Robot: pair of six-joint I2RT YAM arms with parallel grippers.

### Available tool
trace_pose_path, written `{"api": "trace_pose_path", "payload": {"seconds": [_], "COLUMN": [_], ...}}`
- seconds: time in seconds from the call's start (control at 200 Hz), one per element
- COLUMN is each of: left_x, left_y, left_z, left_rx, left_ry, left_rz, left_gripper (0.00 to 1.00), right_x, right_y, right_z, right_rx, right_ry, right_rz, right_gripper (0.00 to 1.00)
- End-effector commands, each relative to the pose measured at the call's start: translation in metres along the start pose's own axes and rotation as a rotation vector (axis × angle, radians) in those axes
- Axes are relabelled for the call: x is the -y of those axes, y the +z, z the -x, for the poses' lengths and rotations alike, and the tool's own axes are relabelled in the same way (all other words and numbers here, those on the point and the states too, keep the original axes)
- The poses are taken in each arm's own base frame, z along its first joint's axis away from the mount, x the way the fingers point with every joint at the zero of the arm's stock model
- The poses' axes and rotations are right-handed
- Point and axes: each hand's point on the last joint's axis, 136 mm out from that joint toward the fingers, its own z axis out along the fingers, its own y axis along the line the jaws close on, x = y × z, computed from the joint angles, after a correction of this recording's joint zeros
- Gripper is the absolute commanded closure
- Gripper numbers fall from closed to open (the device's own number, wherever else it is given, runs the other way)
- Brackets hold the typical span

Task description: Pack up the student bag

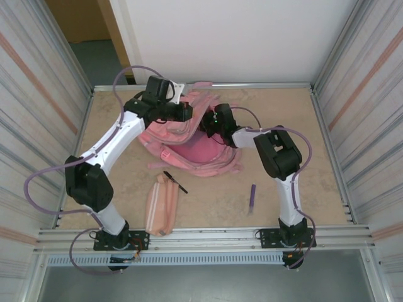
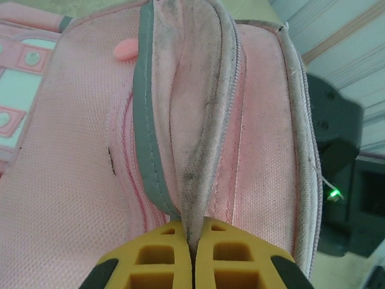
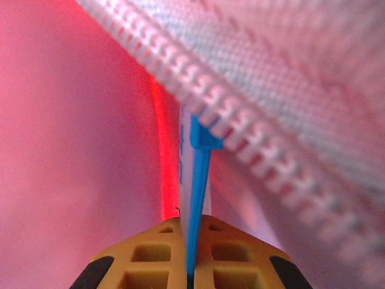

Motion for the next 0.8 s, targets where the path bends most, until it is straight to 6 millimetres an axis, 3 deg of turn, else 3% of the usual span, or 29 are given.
{"api": "trace_pose_path", "payload": {"seconds": [0.0, 0.175, 0.346, 0.486, 0.621, 0.792], "left_x": [0.045, 0.032, 0.015, 0.001, 0.009, 0.021], "left_y": [-0.028, -0.024, -0.032, -0.045, -0.048, -0.046], "left_z": [0.057, 0.060, 0.064, 0.066, 0.065, 0.064], "left_rx": [0.161, 0.154, 0.151, 0.183, 0.185, 0.176], "left_ry": [0.049, 0.042, 0.045, 0.028, 0.037, 0.019], "left_rz": [-0.188, -0.173, -0.142, -0.125, -0.166, -0.259], "left_gripper": [1.00, 1.00, 1.00, 1.00, 1.00, 1.00], "right_x": [-0.008, -0.021, -0.026, -0.029, -0.033, -0.020], "right_y": [0.017, 0.025, -0.003, -0.006, 0.013, 0.049], "right_z": [-0.013, -0.038, -0.058, -0.060, -0.063, -0.060], "right_rx": [0.002, -0.037, -0.009, -0.032, -0.052, -0.048], "right_ry": [0.054, 0.036, -0.072, -0.069, -0.067, -0.070], "right_rz": [0.053, 0.068, -0.022, 0.002, 0.020, 0.032], "right_gripper": [1.00, 0.99, 0.99, 1.00, 1.00, 0.98]}}
